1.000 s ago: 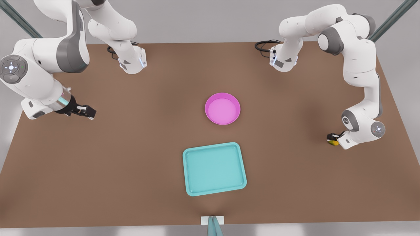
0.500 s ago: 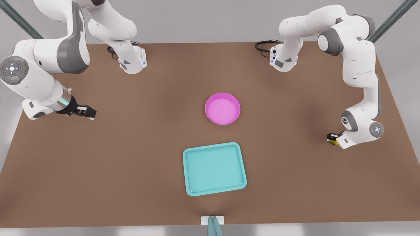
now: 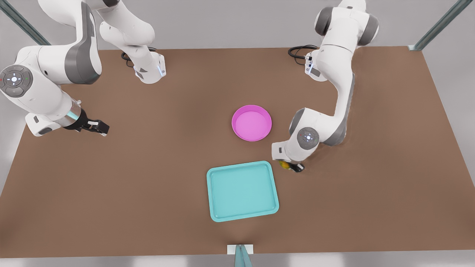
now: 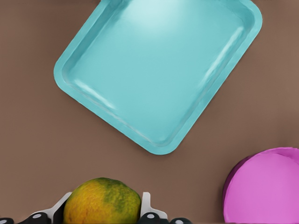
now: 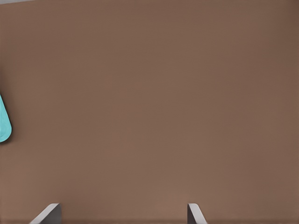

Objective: Place the orange on the plate with the left arm and the plate on the tray with the right arm

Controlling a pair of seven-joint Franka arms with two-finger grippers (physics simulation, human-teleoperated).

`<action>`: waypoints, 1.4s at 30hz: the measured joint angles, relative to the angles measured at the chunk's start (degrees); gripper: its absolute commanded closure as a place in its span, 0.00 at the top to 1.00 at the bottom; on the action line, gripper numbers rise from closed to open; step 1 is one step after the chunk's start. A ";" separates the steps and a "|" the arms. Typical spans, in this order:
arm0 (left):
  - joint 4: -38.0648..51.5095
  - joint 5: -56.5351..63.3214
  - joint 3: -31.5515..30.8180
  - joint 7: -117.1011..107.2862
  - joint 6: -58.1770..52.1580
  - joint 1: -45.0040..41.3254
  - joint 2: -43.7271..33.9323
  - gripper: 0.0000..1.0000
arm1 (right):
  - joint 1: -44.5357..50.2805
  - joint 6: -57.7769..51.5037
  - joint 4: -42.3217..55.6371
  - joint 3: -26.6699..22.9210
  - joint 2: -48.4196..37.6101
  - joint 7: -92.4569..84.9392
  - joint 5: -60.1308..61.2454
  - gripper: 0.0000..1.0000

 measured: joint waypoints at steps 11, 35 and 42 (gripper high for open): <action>1.09 0.76 -7.79 -24.16 -19.16 -9.92 7.35 0.62 | 0.00 -0.01 -0.01 0.00 0.08 0.03 0.00 1.00; 1.83 2.31 -4.18 -28.42 -35.92 32.22 -25.04 1.00 | 19.83 49.30 -41.85 19.91 13.05 0.64 35.57 1.00; 2.97 3.39 -4.89 -26.16 -35.78 32.26 -25.35 1.00 | 21.57 67.14 -40.13 19.97 19.07 1.03 40.10 1.00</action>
